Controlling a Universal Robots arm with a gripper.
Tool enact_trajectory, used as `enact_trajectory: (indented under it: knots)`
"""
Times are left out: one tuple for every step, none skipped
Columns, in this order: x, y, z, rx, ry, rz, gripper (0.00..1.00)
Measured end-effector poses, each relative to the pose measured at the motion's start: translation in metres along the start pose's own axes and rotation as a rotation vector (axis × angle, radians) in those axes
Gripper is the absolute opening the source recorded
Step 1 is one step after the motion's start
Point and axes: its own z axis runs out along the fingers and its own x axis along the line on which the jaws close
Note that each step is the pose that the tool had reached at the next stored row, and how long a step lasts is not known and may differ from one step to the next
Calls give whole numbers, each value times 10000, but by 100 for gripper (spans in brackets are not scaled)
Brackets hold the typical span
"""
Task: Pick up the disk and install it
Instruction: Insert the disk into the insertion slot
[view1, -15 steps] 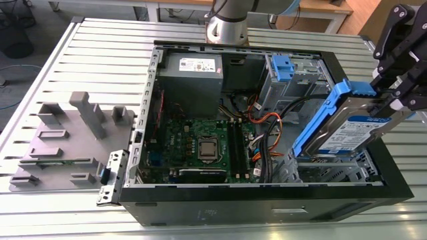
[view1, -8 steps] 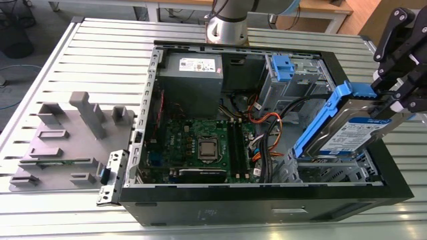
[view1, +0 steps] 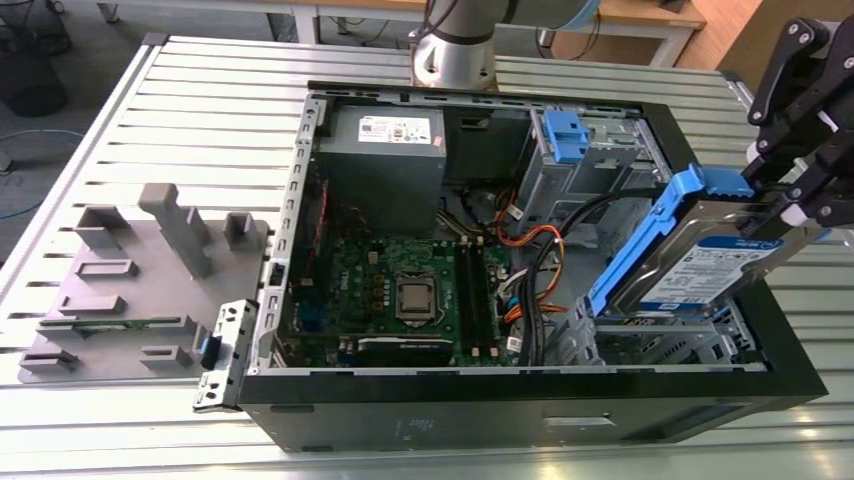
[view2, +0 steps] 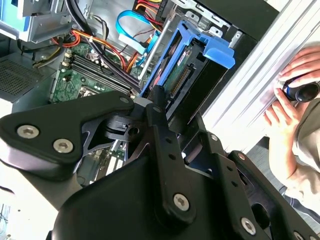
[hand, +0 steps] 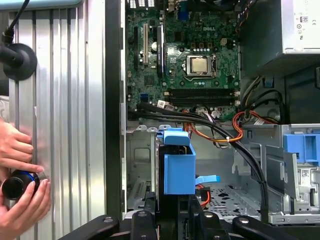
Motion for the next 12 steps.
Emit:
enact_trajectory:
  knots:
    - [0,0,3,0,1,-8,35]
    - [0,-1,3,0,2,-17,35]
    - [-1,-1,6,0,0,-30,35]
    - [-2,-1,7,0,-2,-46,35]
    - [-4,-1,7,0,-2,-63,35]
    - [-4,-1,7,0,-1,-82,35]
    - [-4,-1,8,-1,0,-109,35]
    - [-4,-1,9,-1,0,-142,35]
    - [-5,-1,11,-2,-1,-176,35]
    - [-5,-1,13,-2,-1,-203,35]
    - [-5,-1,16,-2,-2,-231,35]
    - [-5,-1,18,-3,-1,-259,35]
